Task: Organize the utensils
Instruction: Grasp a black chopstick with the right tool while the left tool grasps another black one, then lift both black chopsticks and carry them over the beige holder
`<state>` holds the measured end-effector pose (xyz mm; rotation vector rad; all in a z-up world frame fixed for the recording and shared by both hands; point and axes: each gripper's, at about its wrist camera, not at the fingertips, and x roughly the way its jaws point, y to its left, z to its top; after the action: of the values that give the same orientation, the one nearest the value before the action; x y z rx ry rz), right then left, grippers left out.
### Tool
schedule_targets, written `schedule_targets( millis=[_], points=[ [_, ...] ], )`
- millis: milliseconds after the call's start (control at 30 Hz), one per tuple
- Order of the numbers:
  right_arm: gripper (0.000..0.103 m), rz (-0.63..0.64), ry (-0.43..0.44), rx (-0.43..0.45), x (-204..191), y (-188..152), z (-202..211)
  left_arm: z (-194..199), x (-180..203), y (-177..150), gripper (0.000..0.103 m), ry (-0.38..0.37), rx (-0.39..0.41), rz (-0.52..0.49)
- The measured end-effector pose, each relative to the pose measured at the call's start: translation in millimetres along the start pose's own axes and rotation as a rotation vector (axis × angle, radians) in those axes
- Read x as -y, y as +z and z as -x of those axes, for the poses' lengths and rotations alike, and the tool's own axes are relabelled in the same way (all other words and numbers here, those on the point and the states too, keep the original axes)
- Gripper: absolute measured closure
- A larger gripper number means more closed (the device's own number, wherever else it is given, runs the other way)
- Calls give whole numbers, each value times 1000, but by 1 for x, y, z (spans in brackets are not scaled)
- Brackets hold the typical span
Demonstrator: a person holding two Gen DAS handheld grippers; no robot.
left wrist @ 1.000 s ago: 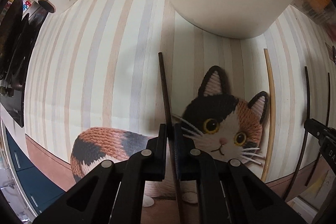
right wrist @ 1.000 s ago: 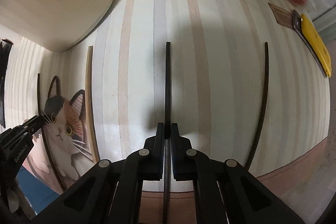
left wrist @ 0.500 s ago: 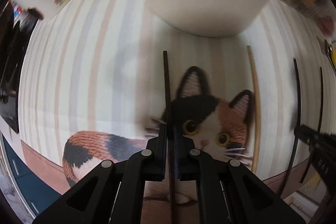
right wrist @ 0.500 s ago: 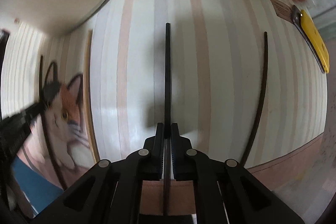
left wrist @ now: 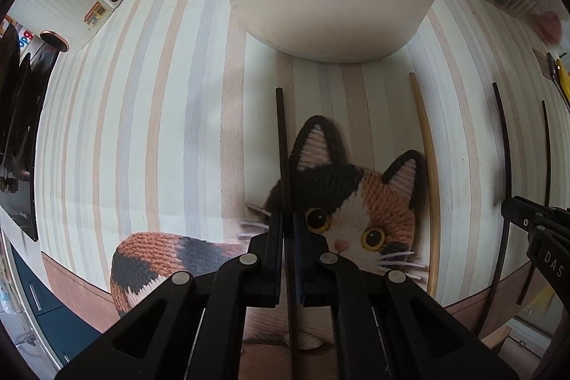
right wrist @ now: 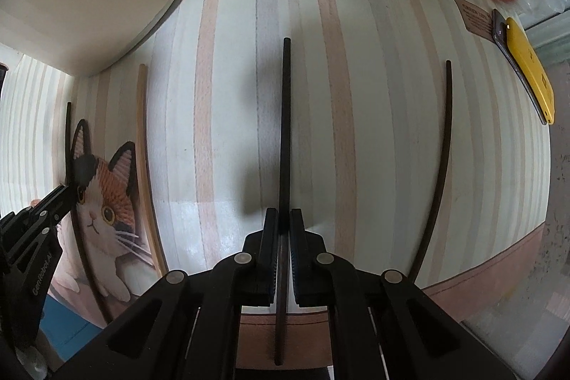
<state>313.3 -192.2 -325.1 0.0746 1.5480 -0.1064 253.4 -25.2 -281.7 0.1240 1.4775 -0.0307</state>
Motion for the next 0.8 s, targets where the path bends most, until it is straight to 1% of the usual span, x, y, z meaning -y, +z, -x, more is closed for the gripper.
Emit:
schedule_targets(
  millis=[33,167,333,400,533,600,800],
  points=[
    [96,-1,-3,-2,-7,14,-6,-1,1,0,101,2,0,-3],
    [96,3,-15,4,-12,22,-6,-2,5,-1,101,6,3,-8],
    [97,-20,-7,23,-12,18,-3,-2,10,-2,100,21,15,-10],
    [97,-28,-5,33,-12,15,-1,2,6,-5,100,36,31,-1],
    [97,-53,28,47,-2,10,7,19,-2,-8,100,47,71,12],
    [97,-65,47,68,1,10,15,29,-7,-8,100,54,98,21],
    [97,-75,87,148,-1,11,50,66,-27,-8,100,44,177,66]
  ],
)
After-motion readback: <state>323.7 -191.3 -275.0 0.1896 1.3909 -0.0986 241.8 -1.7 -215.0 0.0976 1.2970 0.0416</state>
